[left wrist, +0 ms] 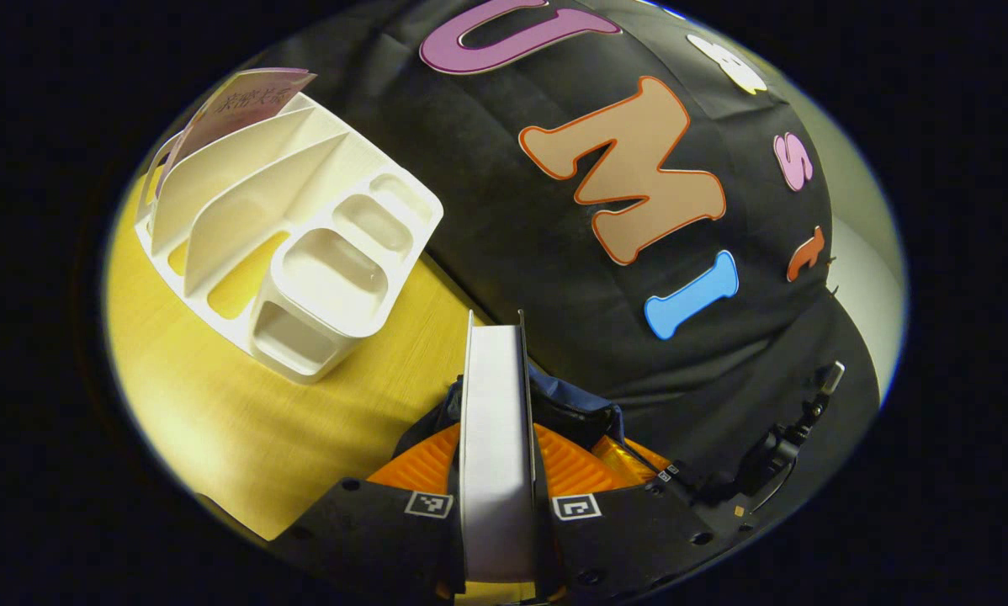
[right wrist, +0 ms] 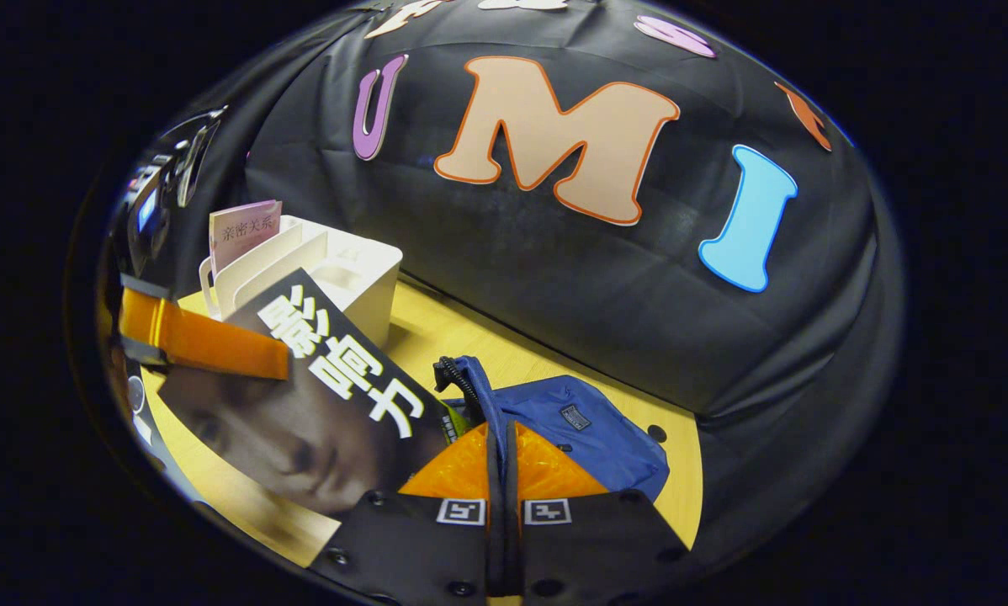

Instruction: Open the schoolbag, grab two books from the bookshelf and put them into the schoolbag.

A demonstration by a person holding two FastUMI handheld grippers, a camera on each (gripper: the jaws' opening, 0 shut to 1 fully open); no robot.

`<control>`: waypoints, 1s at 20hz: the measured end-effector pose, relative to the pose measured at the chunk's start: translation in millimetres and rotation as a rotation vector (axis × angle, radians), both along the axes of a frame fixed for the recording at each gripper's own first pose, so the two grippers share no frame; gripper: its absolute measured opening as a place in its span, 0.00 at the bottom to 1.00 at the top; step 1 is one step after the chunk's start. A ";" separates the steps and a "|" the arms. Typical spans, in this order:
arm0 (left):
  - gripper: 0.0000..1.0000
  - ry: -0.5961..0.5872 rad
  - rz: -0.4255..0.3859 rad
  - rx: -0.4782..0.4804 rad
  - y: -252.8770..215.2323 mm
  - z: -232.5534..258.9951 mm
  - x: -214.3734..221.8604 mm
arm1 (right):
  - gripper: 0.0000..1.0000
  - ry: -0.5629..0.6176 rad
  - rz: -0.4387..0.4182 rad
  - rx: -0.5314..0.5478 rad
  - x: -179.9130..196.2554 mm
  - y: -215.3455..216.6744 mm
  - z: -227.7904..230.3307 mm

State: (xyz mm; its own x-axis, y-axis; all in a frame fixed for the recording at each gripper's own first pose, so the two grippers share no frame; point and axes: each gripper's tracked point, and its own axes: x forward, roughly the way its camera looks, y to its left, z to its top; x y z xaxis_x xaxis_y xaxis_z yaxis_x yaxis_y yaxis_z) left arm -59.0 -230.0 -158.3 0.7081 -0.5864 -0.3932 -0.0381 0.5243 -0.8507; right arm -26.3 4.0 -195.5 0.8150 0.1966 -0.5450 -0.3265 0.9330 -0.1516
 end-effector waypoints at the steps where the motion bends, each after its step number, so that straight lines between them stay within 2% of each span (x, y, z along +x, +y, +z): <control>1: 0.29 0.006 0.006 -0.001 -6.1 -5.1 -1.2 | 0.03 0.001 -0.001 0.012 -0.3 -0.6 -0.3; 7: 0.28 0.018 0.092 -0.032 -40.6 -30.8 1.8 | 0.03 0.002 0.023 0.070 3.6 6.0 -1.0; 11: 0.29 0.022 0.105 -0.035 -68.2 -49.6 -0.2 | 0.03 0.006 0.062 0.086 1.8 13.2 -3.5; 20: 0.30 0.067 0.149 -0.140 -117.5 -76.1 16.4 | 0.03 0.005 0.130 0.089 -8.0 18.4 -4.8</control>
